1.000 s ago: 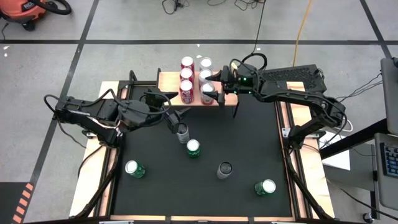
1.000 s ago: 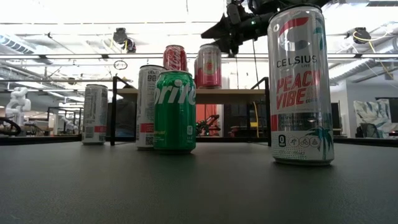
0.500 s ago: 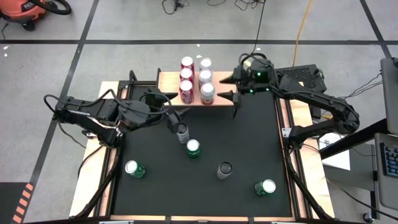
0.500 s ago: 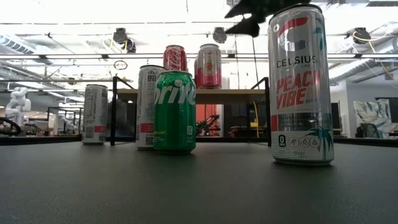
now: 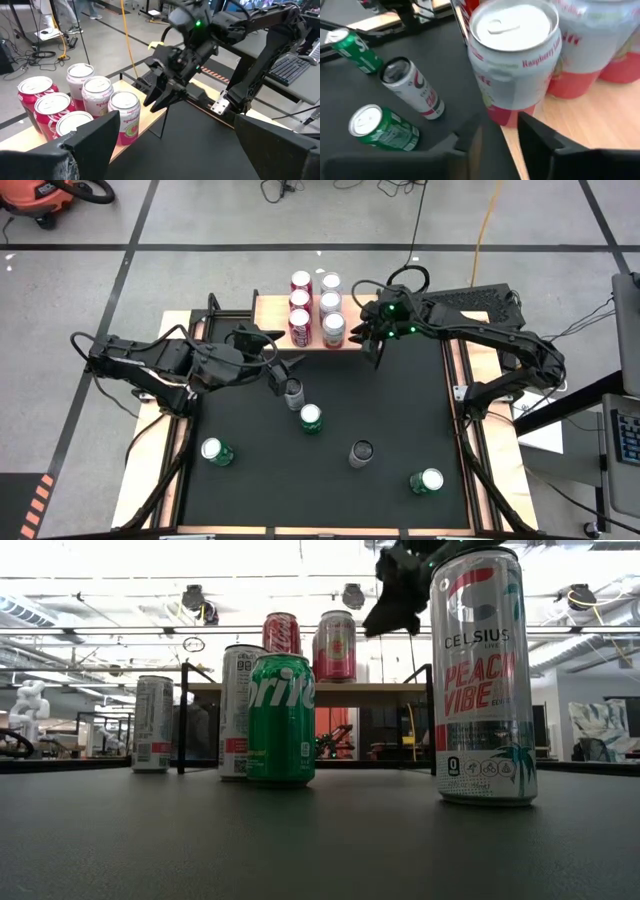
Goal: Place canned beverage on shelf
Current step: Put the white pink soda can on the shelf aligned with the other white pink soda cans
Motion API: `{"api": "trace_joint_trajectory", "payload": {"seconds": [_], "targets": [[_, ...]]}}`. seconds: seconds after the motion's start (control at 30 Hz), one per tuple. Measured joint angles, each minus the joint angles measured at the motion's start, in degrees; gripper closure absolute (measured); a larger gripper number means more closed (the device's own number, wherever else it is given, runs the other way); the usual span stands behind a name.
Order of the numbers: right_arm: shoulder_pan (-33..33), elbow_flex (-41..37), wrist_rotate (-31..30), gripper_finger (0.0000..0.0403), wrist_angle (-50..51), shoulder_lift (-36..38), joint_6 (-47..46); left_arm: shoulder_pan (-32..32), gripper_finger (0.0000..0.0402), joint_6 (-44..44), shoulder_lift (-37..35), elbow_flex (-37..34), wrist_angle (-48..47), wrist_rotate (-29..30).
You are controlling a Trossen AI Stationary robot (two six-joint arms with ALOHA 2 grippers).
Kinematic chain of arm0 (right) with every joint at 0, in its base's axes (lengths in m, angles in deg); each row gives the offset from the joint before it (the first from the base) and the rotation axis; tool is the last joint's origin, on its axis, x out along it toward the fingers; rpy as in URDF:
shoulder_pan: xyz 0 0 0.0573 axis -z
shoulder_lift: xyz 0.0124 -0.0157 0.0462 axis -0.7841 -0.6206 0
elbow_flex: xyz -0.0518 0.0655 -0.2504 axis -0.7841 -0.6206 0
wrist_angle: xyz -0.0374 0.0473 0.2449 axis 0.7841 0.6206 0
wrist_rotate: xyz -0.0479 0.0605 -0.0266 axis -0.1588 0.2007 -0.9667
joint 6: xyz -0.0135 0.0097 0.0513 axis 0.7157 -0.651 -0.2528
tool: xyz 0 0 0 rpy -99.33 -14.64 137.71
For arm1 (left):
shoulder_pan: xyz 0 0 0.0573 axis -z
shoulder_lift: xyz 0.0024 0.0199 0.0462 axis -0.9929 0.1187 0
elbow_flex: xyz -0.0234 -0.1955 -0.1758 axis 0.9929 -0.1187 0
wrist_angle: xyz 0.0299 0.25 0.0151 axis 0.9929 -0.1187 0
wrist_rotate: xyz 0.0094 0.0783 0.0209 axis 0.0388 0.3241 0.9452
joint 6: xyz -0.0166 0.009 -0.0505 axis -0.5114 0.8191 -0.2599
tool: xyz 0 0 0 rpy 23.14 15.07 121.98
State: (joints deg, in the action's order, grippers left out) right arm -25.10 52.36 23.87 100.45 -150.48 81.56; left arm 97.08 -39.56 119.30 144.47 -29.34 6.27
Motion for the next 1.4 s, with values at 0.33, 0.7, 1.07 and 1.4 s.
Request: {"api": "trace_joint_trajectory", "payload": {"seconds": [0.33,0.7,1.07,1.4], "targets": [[0.0,0.0,-0.07,0.04,-0.74,-2.1,1.25,0.39,0.0006,0.02,0.0,0.0,-0.02,0.0],[0.0,0.0,-0.36,0.0401,-2.56,-4.71,0.51,0.39,0.0006,0.15,0.01,0.0,-0.35,0.0],[0.11,0.0,-1.44,0.0402,-5.44,-4.71,0.66,0.32,0.0006,0.17,0.0,0.0,-0.7,0.0],[-0.04,0.0,-1.16,0.0403,-5.42,-4.71,0.61,0.32,0.0006,0.15,0.0,0.0,-0.7,0.0]]}}
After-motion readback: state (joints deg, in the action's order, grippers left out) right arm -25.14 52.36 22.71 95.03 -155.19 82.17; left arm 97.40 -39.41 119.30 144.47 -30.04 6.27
